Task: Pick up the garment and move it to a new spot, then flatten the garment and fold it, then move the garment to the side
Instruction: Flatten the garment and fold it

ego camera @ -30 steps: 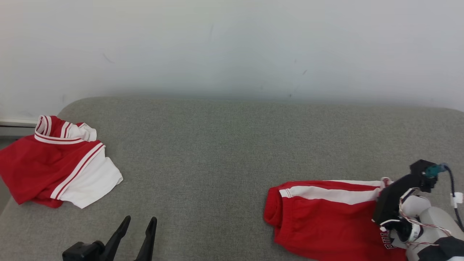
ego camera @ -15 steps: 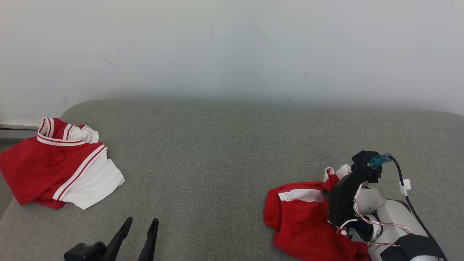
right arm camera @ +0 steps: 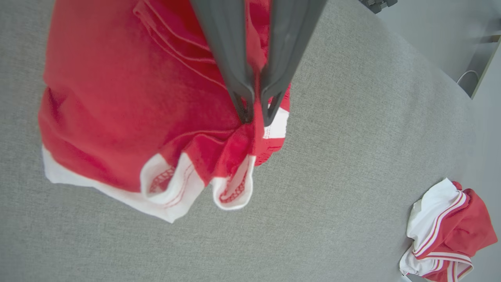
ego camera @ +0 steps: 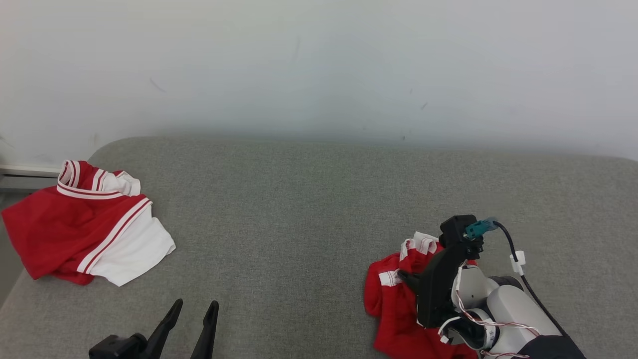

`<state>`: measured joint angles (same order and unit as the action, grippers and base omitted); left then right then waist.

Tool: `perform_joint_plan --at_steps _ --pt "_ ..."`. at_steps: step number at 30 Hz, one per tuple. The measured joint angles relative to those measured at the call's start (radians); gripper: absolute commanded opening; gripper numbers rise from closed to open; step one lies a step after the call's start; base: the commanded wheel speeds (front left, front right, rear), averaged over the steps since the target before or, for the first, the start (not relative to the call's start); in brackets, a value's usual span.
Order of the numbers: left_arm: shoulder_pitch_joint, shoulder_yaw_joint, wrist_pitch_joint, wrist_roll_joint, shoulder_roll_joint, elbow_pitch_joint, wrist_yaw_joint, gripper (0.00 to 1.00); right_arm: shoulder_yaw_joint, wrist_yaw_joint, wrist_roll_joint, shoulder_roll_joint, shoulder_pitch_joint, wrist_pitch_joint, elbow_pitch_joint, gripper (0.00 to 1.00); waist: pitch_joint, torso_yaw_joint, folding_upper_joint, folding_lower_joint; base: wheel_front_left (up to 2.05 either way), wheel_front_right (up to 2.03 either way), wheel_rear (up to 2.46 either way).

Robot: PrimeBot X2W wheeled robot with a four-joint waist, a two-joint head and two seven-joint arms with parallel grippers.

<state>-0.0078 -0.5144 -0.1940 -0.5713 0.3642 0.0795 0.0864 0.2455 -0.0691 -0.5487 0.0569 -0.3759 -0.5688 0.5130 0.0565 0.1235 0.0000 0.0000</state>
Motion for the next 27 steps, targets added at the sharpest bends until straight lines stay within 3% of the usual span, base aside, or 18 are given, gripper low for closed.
perform_joint_plan --at_steps 5,10,11,12,21,27 --pt "0.0 -0.002 0.0 0.0 0.0 -0.001 0.0 1.0 0.087 0.046 -0.071 -0.001 -0.001 0.002 -0.046 0.0 -0.002 0.004 0.0 0.0 0.0 0.0 0.0" --pt "-0.002 -0.012 0.001 0.0 -0.004 -0.002 -0.004 1.0 0.107 0.094 -0.075 0.0 -0.002 0.002 -0.05 0.0 -0.005 0.01 0.0 0.0 0.0 0.0 0.0" --pt "-0.002 -0.012 0.001 0.0 -0.006 -0.004 -0.006 1.0 0.111 0.098 -0.077 0.001 -0.002 0.001 -0.051 0.19 -0.006 0.012 0.0 0.0 0.0 0.0 0.0" --pt "-0.002 -0.011 0.001 0.0 -0.005 -0.004 -0.006 1.0 0.116 0.102 -0.078 0.001 -0.002 0.001 -0.052 1.0 -0.007 0.013 0.0 0.0 0.0 0.0 0.0" --pt "-0.001 -0.007 0.001 0.0 -0.003 -0.005 -0.006 1.0 0.137 0.132 -0.194 0.0 -0.028 0.044 -0.156 1.0 -0.01 0.016 0.0 0.0002 0.0 0.0 0.0" --pt "0.0 -0.006 0.001 0.0 -0.003 -0.006 -0.006 1.0 0.105 0.151 -0.12 0.03 -0.036 0.069 -0.202 1.0 -0.008 0.008 0.0 0.0001 0.0 0.0 0.0"
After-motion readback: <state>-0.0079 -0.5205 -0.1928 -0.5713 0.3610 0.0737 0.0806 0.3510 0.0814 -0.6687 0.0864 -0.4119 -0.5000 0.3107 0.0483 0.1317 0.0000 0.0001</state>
